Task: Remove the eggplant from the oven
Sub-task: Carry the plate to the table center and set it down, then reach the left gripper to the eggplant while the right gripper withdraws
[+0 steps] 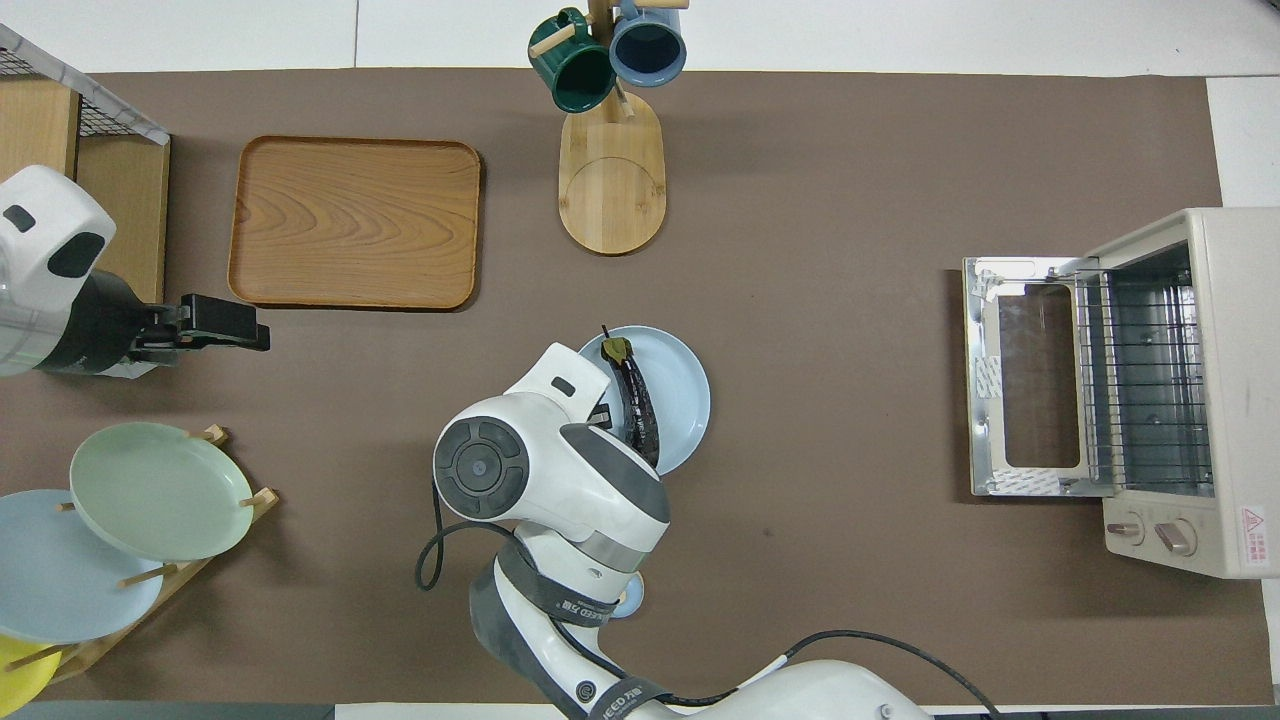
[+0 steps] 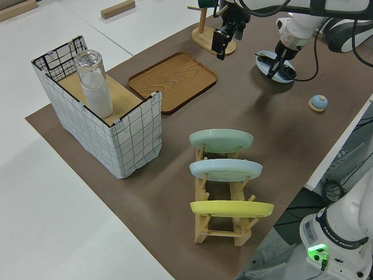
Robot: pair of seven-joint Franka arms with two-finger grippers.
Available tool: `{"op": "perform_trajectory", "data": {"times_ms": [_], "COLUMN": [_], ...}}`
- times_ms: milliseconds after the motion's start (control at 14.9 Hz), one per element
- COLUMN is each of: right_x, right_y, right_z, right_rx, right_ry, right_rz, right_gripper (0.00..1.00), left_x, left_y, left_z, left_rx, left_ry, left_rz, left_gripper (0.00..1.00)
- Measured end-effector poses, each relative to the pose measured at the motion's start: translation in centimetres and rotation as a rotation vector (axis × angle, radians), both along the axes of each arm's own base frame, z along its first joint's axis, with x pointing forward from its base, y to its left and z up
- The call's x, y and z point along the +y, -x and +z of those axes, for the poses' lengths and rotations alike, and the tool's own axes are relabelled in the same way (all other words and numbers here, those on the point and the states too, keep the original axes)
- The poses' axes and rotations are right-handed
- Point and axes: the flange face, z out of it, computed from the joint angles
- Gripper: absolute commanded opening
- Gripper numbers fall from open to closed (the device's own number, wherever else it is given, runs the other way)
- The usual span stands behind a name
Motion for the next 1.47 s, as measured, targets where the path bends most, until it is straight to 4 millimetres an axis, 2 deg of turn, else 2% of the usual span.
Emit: {"op": "perform_trajectory", "data": {"times_ms": [134, 201, 268, 335, 468, 602, 803, 937, 1004, 1137, 1271, 1405, 1472], "right_x": [-0.1, -0.1, 0.0, -0.1, -2.1, -7.6, -18.7, -24.7, -26.9, -30.8, -35.2, -39.5, -41.1], "right_y": [-0.7, -1.0, -1.2, -1.4, -3.1, -6.1, -9.4, -9.9, -9.9, -9.8, -9.6, -8.7, -8.2], "right_z": [0.6, 1.1, 1.7, 2.4, 5.0, 9.1, 14.5, 16.2, 16.0, 13.5, 8.9, 4.4, 2.9], "right_rx": [0.011, 0.008, 0.005, 0.012, 0.035, 0.067, 0.125, 0.172, 0.188, 0.206, 0.189, 0.168, 0.162], "right_ry": [-0.050, -0.067, -0.071, -0.057, -0.010, 0.034, 0.081, 0.126, 0.154, 0.193, 0.185, 0.170, 0.161], "right_rz": [-0.036, -0.046, -0.048, -0.049, -0.058, -0.058, -0.026, -0.039, -0.055, -0.086, -0.069, -0.067, -0.072], "right_gripper": [0.44, 0.43, 0.41, 0.33, 0.21, 0.00, 0.00, 0.00, 0.00, 0.00, 0.00, 0.00, 0.00], "left_x": [-0.1, -0.1, -0.1, -0.2, -0.5, -1.3, -4.8, -8.8, -11.2, -17.0, -22.9, -27.6, -29.6], "left_y": [0.0, 0.0, 0.0, 0.0, 0.0, 0.1, 0.6, 1.1, 1.2, 1.6, 2.4, 3.8, 4.5], "left_z": [0.0, 0.0, 0.0, 0.0, 0.0, 0.0, -0.5, -1.5, -2.3, -4.6, -7.4, -10.1, -11.4], "left_rx": [0.000, 0.001, 0.001, 0.001, 0.000, -0.001, 0.001, 0.006, 0.004, -0.003, 0.002, 0.026, 0.039], "left_ry": [0.009, 0.013, 0.016, 0.017, 0.018, 0.020, 0.025, 0.037, 0.043, 0.054, 0.066, 0.070, 0.071], "left_rz": [0.002, 0.003, 0.003, 0.003, -0.001, -0.015, -0.068, -0.080, -0.072, -0.034, 0.018, 0.094, 0.135], "left_gripper": [1.00, 1.00, 1.00, 1.00, 1.00, 1.00, 1.00, 1.00, 1.00, 1.00, 1.00, 1.00, 1.00]}}
